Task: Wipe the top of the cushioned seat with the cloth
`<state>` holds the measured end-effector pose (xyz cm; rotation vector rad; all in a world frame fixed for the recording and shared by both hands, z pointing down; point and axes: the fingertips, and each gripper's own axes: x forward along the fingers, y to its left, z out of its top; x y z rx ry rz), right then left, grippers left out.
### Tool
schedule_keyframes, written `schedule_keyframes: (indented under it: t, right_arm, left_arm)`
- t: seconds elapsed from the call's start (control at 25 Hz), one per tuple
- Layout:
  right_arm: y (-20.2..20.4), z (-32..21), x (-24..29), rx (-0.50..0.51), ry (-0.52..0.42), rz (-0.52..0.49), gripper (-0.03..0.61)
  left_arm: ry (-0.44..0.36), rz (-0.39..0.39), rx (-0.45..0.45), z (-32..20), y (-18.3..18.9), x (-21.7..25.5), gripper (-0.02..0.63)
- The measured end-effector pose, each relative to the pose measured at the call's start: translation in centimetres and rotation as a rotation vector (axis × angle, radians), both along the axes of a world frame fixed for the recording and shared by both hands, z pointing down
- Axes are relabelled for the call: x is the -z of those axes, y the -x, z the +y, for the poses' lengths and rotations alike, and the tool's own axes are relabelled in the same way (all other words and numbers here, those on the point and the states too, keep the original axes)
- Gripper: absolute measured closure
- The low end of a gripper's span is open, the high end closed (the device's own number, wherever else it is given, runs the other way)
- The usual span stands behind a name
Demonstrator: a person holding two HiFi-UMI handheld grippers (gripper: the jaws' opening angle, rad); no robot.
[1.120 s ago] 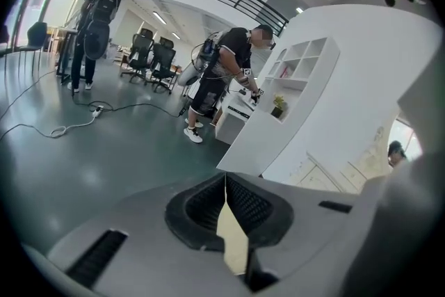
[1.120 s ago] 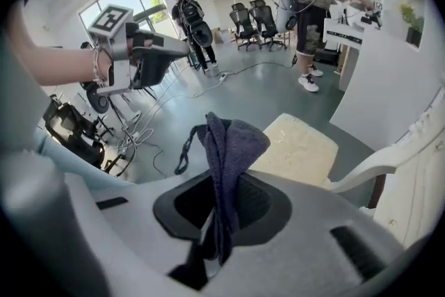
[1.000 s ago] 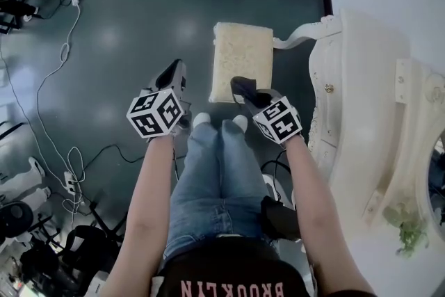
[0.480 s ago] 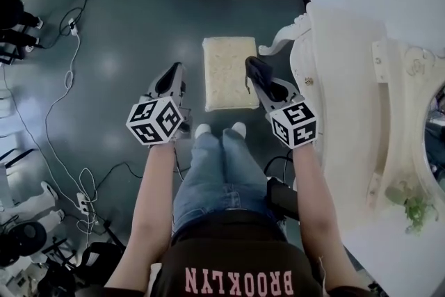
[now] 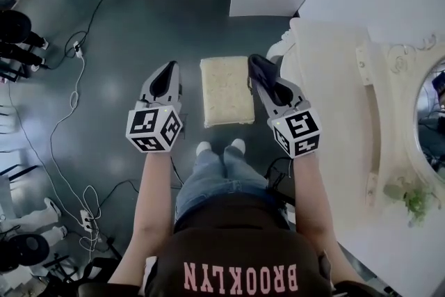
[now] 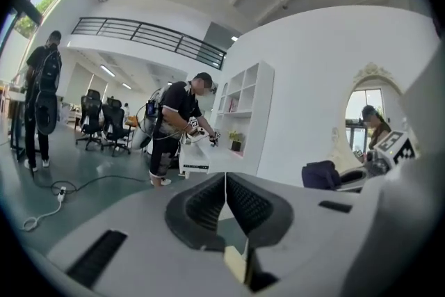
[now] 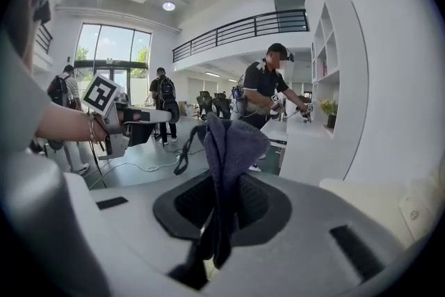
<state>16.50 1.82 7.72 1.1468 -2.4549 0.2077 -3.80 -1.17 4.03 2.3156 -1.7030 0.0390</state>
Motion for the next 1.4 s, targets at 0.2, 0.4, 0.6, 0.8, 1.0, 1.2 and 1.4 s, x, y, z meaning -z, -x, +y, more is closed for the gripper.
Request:
schedule_keyframes:
  t: [0.2,0.4,0.6,0.8,1.0,1.2,1.4]
  right_arm:
    - [-2.3,-0.9,4.2,-0.064,-0.090,-0.082,0.541]
    - [-3.4,-0.5,7.0,-0.144,-0.153,-0.152,0.541]
    - [-4.0,-0.2,8.9,-0.199,-0.232,-0.177,0.541]
    - [-5.2,0.0,10.4,-0.260,-0.287,-0.202,0.541]
    - [-6.1,0.4,11.8,-0.299,-0.334,-0.211,0.542]
    - [-6.9,0.6,12.6,-0.324,-0.359,-0.210,0.543]
    - [-7.7,0.8,13.0,-0.344,-0.375,-0.216,0.542]
  left_arm:
    - [-0.118,-0.074,-0.022,-0.3,-1.2,4.4,0.609]
    - [-0.195,-0.100,-0.040,0.7,-1.0,7.5,0.609]
    - [-0.239,-0.098,-0.038,0.9,-1.1,9.3,0.609]
    - [-0.269,-0.116,-0.058,1.2,-1.7,10.2,0.609]
    - [-0.291,-0.142,-0.064,1.4,-1.5,10.7,0.609]
    - [-0.313,-0.150,-0.068,1.7,-1.4,11.3,0.609]
    - [-0.325,-0.149,-0.062,2.0,-1.3,11.6,0.609]
